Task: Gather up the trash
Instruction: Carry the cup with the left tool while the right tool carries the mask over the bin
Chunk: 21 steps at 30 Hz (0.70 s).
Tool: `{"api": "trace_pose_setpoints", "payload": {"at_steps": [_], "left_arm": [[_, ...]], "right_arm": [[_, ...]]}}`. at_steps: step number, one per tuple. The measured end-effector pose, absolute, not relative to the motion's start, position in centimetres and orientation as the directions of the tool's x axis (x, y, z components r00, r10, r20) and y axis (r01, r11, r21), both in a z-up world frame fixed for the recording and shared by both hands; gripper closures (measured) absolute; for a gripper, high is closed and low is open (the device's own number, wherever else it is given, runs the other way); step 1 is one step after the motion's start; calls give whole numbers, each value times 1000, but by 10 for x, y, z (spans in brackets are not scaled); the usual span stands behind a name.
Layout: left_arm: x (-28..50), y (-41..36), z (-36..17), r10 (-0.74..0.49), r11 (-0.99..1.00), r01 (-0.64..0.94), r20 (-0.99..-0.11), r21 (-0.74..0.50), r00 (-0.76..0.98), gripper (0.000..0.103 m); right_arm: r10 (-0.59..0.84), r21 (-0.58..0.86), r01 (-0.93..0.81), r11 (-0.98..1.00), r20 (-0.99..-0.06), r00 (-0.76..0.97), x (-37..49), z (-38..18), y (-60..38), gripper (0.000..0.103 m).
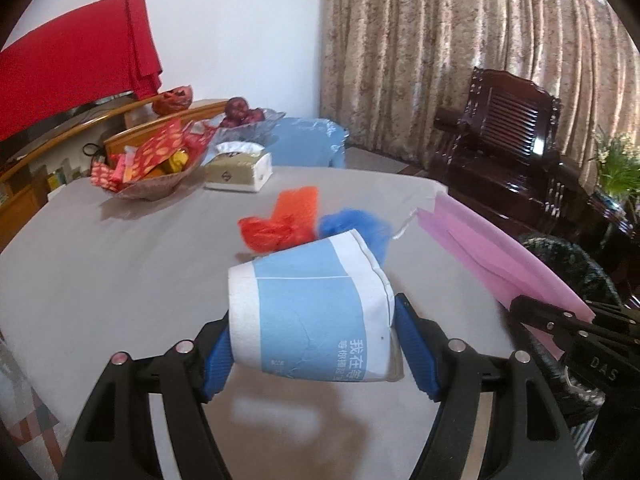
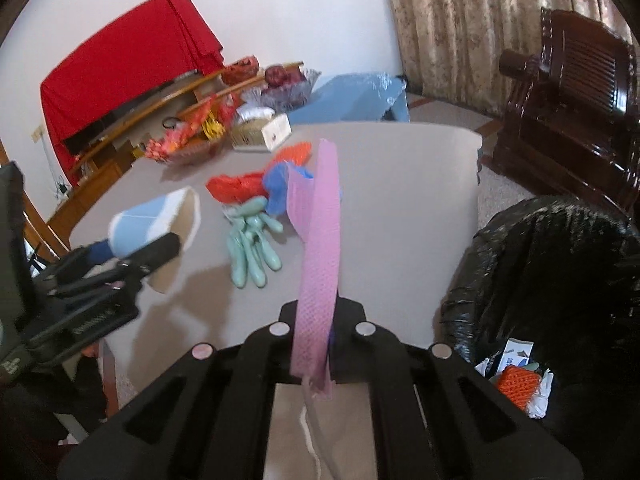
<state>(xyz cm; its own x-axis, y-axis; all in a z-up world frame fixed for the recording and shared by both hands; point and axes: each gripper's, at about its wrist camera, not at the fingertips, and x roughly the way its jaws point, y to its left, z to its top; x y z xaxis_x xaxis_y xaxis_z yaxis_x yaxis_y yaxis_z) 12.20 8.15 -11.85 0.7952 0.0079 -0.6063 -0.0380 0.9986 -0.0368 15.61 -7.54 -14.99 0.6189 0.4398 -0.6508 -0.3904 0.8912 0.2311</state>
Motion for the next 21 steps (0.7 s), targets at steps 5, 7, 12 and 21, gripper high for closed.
{"api": "trace_pose_setpoints", "payload": {"at_steps": [5, 7, 12, 21], "left_arm": [[121, 59, -104, -40, 999, 21, -580, -41, 813, 32], [121, 47, -98, -65, 998, 51, -570, -40, 819, 32], [123, 18, -88, -123, 992, 124, -551, -35, 826, 32], [138, -49, -80, -248, 962, 272, -531, -35, 810, 32]], "right_arm": [[434, 242, -367, 898, -614, 659, 143, -130, -96, 100], [425, 246, -349, 904, -599, 679, 139, -123, -108, 100], [386, 250, -295, 922, -571, 725, 131, -111, -141, 100], [265, 237, -157, 959, -552, 790, 115, -107, -207, 100]]}}
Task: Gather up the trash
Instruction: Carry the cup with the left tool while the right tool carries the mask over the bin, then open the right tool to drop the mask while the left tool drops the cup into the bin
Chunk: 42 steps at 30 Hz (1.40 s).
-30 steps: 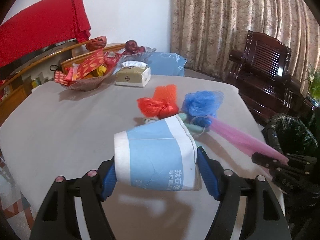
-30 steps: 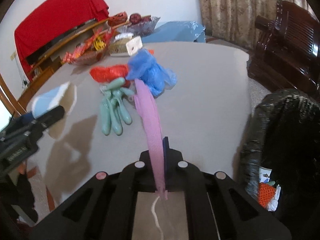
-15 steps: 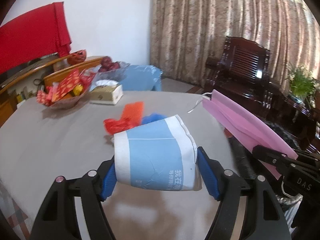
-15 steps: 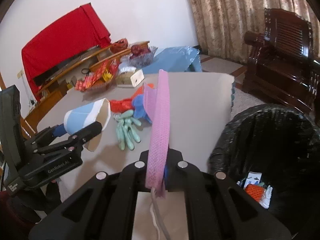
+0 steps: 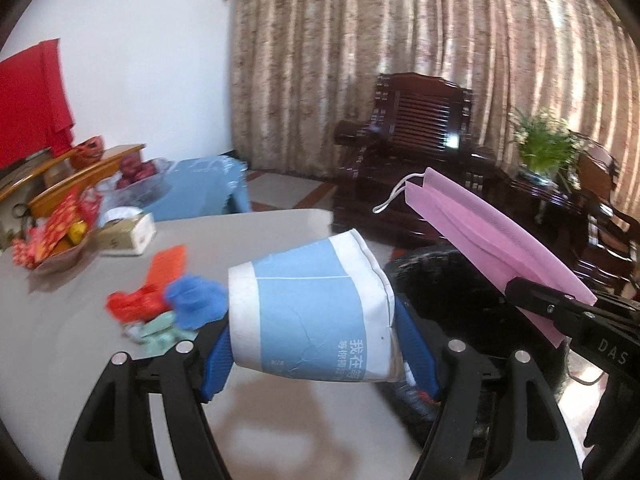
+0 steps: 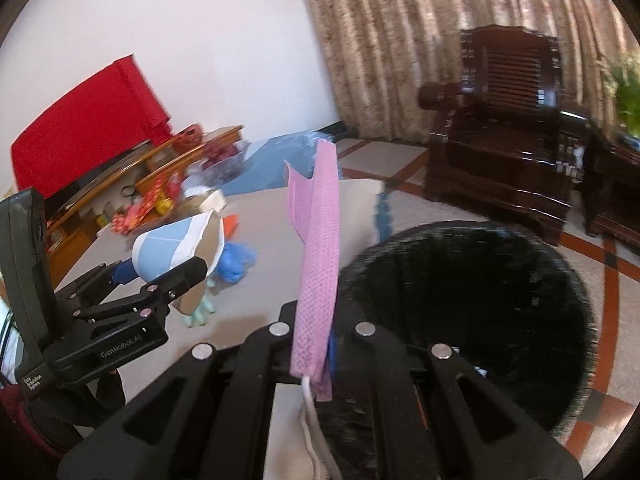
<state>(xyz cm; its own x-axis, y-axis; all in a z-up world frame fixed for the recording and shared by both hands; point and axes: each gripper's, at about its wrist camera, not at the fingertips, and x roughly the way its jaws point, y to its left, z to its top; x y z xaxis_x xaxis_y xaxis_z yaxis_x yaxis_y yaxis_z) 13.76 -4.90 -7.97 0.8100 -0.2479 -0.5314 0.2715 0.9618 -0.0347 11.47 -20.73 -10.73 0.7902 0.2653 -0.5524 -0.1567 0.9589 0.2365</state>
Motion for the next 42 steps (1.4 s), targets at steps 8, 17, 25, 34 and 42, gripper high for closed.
{"api": "trace_pose_setpoints", "payload": {"at_steps": [8, 17, 25, 34, 42], "left_arm": [[151, -113, -83, -349, 920, 392, -528, -32, 774, 32], [168, -169, -99, -420, 876, 481, -560, -43, 714, 32], [178, -196, -119, -433, 855, 517, -600, -37, 673, 32], [183, -205, -131, -476, 825, 559, -643, -89, 600, 22], [182, -178, -111, -474, 846, 521, -606, -112, 639, 19]], "right_arm": [[146, 187, -45, 981, -573, 807, 107, -118, -259, 100], [80, 182, 42, 982, -611, 788, 104, -144, -301, 97], [50, 178, 87, 980, -647, 761, 107, -167, -321, 97], [-5, 163, 155, 974, -674, 739, 100, -183, -331, 42], [-42, 145, 159, 977, -596, 802, 83, -163, -324, 6]]}}
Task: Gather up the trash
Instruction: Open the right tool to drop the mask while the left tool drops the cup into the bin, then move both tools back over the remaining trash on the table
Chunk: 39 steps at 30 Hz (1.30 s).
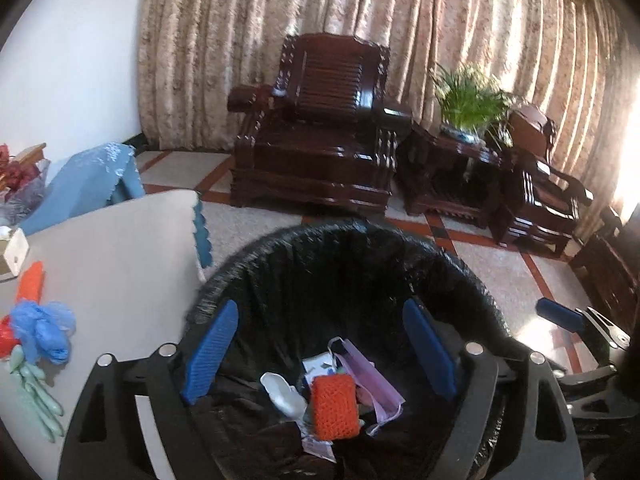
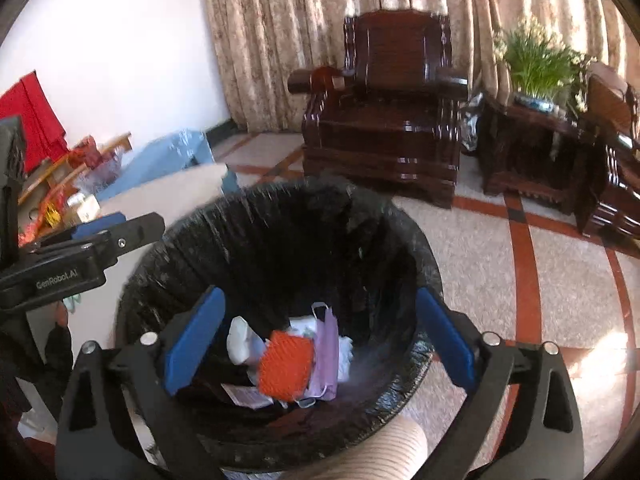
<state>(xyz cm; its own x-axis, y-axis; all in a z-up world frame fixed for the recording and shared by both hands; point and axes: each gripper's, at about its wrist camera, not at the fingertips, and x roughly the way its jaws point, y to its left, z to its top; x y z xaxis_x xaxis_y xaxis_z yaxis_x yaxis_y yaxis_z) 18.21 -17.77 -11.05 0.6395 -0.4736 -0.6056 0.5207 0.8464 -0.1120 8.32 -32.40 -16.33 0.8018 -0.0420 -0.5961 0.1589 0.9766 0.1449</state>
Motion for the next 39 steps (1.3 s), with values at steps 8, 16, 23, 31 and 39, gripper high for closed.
{"api": "trace_pose_setpoints", "payload": {"at_steps": [8, 16, 23, 31, 39], "left_arm": [[168, -107, -78, -394, 907, 412, -530, -90, 751, 17], [151, -19, -61, -229, 972, 230, -474, -55, 850, 16], [142, 44, -63, -104, 994, 102, -466, -29, 879, 16], [145, 99, -80, 23, 1000, -21, -475, 11, 880, 16], [159, 135, -112, 94, 995, -93, -522, 28, 847, 16]], "right_arm": [[40, 164, 40, 986, -457, 889, 79, -122, -282, 5], [167, 144, -117, 983, -407, 898, 105, -102, -220, 5], [257, 143, -217, 966, -418, 871, 132, -100, -161, 5], [327, 146, -293, 945, -453, 829, 170, -114, -100, 5], [363, 130, -348, 928, -517, 775, 222, -148, -33, 5]]}}
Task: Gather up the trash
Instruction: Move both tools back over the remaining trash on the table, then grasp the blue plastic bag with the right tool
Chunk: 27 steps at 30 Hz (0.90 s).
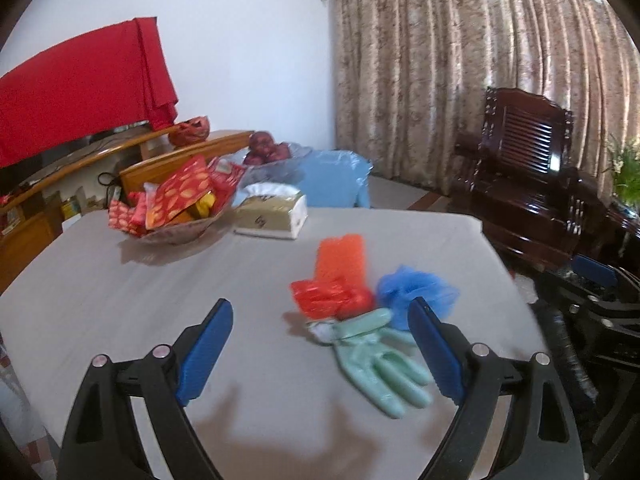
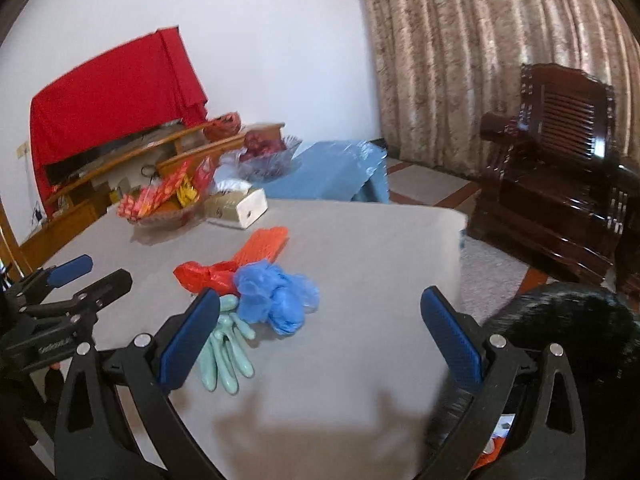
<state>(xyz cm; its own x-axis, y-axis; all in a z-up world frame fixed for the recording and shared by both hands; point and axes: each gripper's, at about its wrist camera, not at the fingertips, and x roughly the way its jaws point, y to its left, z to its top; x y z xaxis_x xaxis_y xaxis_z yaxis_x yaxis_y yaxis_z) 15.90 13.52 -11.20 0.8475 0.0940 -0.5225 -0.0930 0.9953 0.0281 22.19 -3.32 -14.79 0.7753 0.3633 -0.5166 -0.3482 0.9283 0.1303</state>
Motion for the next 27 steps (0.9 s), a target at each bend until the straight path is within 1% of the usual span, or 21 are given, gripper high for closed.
{"api": "trace_pose_setpoints", "payload": {"at_steps": [11, 17, 18, 19, 20, 21, 22, 23, 25, 27], "left_arm": [[191, 167, -138, 141, 988, -153, -564, 27, 814, 16], [203, 175, -144, 135, 988, -154, -577, 17, 806, 16], [204, 176, -145, 133, 988, -152, -579, 15, 804, 16], [206, 177, -145, 131, 988, -152, -581, 13, 804, 16], [207, 177, -147, 129, 988, -152, -583, 10, 802, 16], [209, 177, -148, 127, 989, -151, -585, 7, 801, 16], [210, 178, -149, 124, 989, -150, -588, 4, 800, 16], [213, 178, -150, 118, 989, -147, -591, -1, 798, 16], [216, 177, -150, 107, 990, -140, -595, -9, 797, 16], [218, 173, -150, 99, 991, -132, -593, -12, 799, 16]], "right_arm": [[354, 93, -380, 920, -613, 706, 288, -197, 19, 5], [372, 122, -396, 910, -663, 650, 315, -216, 31, 6], [382, 131, -406, 905, -671, 635, 317, -219, 33, 8], [390, 137, -415, 900, -679, 622, 318, -220, 33, 17], [408, 152, -434, 888, -695, 591, 321, -225, 36, 24], [425, 169, -448, 878, -706, 566, 323, -227, 38, 34], [447, 193, -463, 865, -714, 538, 325, -230, 39, 42], [458, 202, -471, 859, -715, 528, 326, -230, 41, 46], [478, 212, -495, 843, -717, 508, 324, -230, 43, 65], [481, 203, -508, 837, -717, 505, 320, -229, 43, 68]]}}
